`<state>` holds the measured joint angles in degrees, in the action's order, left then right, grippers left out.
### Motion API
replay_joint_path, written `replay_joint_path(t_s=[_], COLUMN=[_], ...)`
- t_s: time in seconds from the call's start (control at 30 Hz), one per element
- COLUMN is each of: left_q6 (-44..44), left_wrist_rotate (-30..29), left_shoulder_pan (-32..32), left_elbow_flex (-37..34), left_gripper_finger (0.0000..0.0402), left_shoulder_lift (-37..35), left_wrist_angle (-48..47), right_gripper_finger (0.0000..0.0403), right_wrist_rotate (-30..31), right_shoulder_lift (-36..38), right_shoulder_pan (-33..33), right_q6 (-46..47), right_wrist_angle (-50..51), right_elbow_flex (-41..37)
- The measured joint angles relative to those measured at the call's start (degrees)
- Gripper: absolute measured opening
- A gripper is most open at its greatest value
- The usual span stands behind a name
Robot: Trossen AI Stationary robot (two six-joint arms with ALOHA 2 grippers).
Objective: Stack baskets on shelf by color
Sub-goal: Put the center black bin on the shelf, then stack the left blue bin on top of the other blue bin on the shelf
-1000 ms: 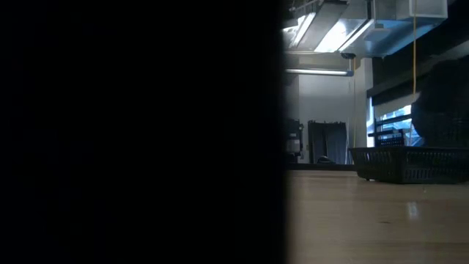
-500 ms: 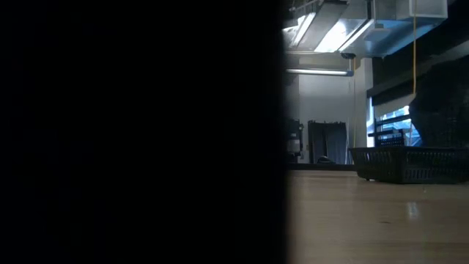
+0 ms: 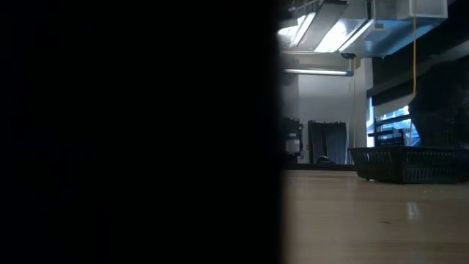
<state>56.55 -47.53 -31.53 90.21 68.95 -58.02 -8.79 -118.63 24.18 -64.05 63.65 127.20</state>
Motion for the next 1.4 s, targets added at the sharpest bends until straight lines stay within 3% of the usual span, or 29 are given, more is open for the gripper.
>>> replay_joint_path(t_s=[0.5,0.63,1.13,1.4], left_q6=[0.03,-0.14,-0.17,-0.19], left_wrist_rotate=[0.0,0.05,1.81,1.81], left_shoulder_pan=[0.0,0.0,-0.02,-0.02], left_elbow_flex=[0.0,0.0,0.0,0.0], left_gripper_finger=[0.0074,0.0074,0.0074,0.0074], left_shoulder_lift=[0.02,0.02,0.02,0.02], left_wrist_angle=[-0.02,-0.08,-0.9,-1.78], right_gripper_finger=[0.0003,0.0019,0.0069,0.0067], right_wrist_rotate=[3.41,7.44,9.34,9.26], right_shoulder_lift=[-4.99,-5.75,-6.09,-6.09], right_shoulder_pan=[-0.01,0.0,0.07,0.91], right_q6=[-2.25,-0.71,2.17,5.31], right_wrist_angle=[-2.48,-2.7,-2.59,-0.77], right_elbow_flex=[-0.02,-0.04,-0.03,5.93])
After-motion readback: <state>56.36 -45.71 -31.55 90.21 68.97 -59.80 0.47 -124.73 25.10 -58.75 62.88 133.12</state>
